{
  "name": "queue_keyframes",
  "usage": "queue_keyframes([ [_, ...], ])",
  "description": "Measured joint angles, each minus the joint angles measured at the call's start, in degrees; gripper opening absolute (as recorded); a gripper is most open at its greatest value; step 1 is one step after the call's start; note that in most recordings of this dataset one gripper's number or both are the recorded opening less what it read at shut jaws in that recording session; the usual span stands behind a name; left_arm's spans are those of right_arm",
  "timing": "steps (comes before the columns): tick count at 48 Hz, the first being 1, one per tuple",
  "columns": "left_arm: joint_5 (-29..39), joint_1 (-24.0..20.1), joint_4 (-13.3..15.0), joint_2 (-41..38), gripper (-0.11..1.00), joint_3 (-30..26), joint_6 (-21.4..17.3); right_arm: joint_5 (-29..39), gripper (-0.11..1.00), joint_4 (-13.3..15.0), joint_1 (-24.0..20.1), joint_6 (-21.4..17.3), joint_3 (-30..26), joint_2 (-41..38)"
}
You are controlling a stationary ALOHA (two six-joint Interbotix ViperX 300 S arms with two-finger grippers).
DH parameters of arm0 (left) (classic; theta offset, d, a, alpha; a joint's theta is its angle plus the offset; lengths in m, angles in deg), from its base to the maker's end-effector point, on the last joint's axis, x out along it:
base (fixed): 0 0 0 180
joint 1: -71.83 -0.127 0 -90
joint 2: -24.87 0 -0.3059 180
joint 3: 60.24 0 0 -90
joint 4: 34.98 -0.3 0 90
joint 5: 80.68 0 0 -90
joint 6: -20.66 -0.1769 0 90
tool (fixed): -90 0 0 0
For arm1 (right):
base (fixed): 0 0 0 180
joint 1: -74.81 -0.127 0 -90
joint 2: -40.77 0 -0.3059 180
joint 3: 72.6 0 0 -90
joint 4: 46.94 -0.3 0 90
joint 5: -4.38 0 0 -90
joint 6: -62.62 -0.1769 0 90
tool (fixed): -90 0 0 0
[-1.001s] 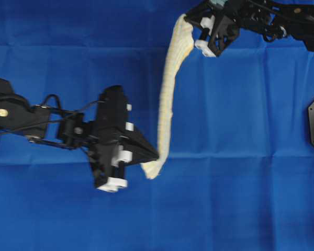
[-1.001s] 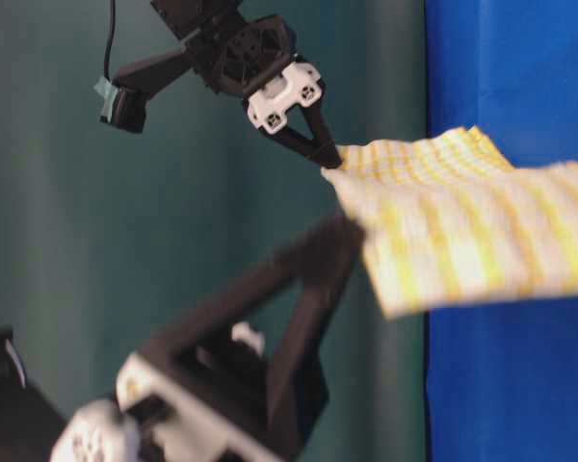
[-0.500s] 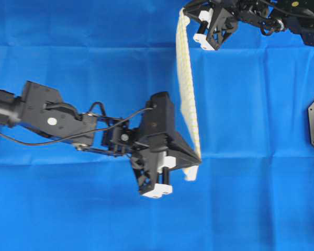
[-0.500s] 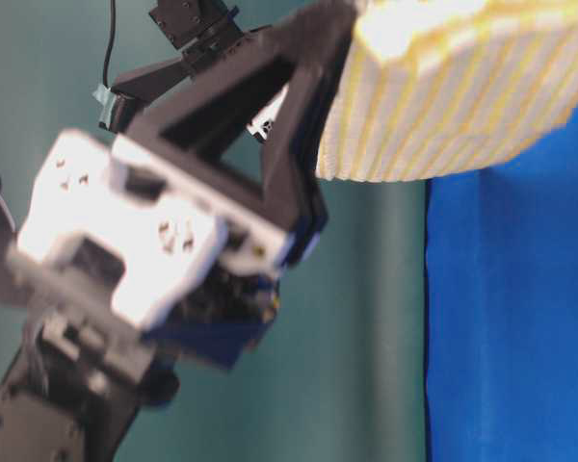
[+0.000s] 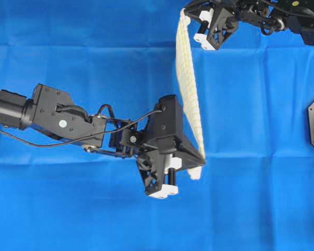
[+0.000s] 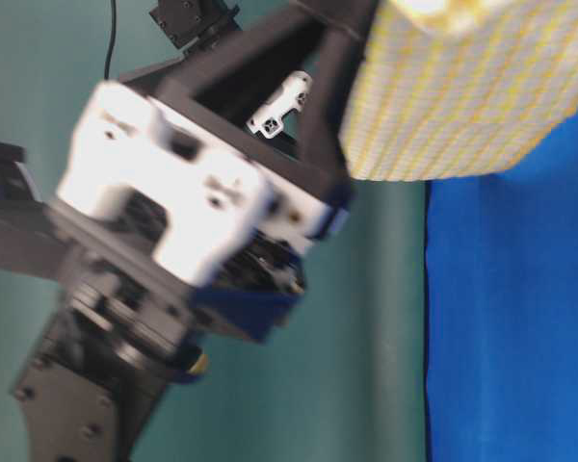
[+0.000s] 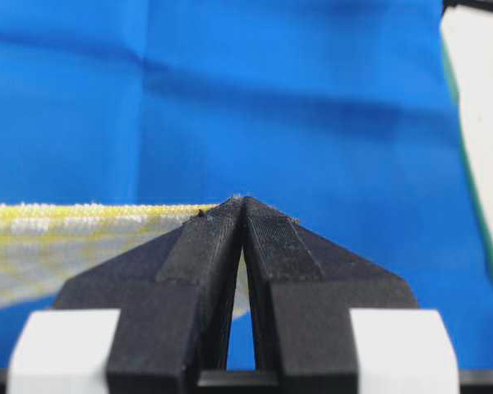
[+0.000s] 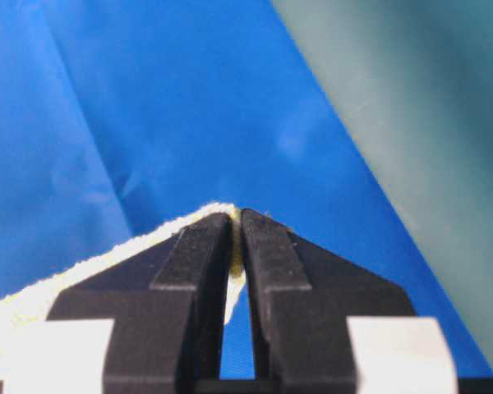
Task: Fold the yellow towel.
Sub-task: 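Lay the strip down lengthwise and open both grippers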
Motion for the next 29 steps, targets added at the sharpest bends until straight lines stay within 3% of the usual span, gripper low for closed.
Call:
queue_keyframes([
  [12,-0.62,0.79,0.18,2.37,0.0,5.27,1.14,0.0,0.05,0.0,-0.79,0.0,-1.67,-3.08],
  [29,-3.78,3.08,0.26,7.03,0.0,14.06,2.64,0.62,0.05,0.0,-4.31,0.0,-9.32,-10.55],
])
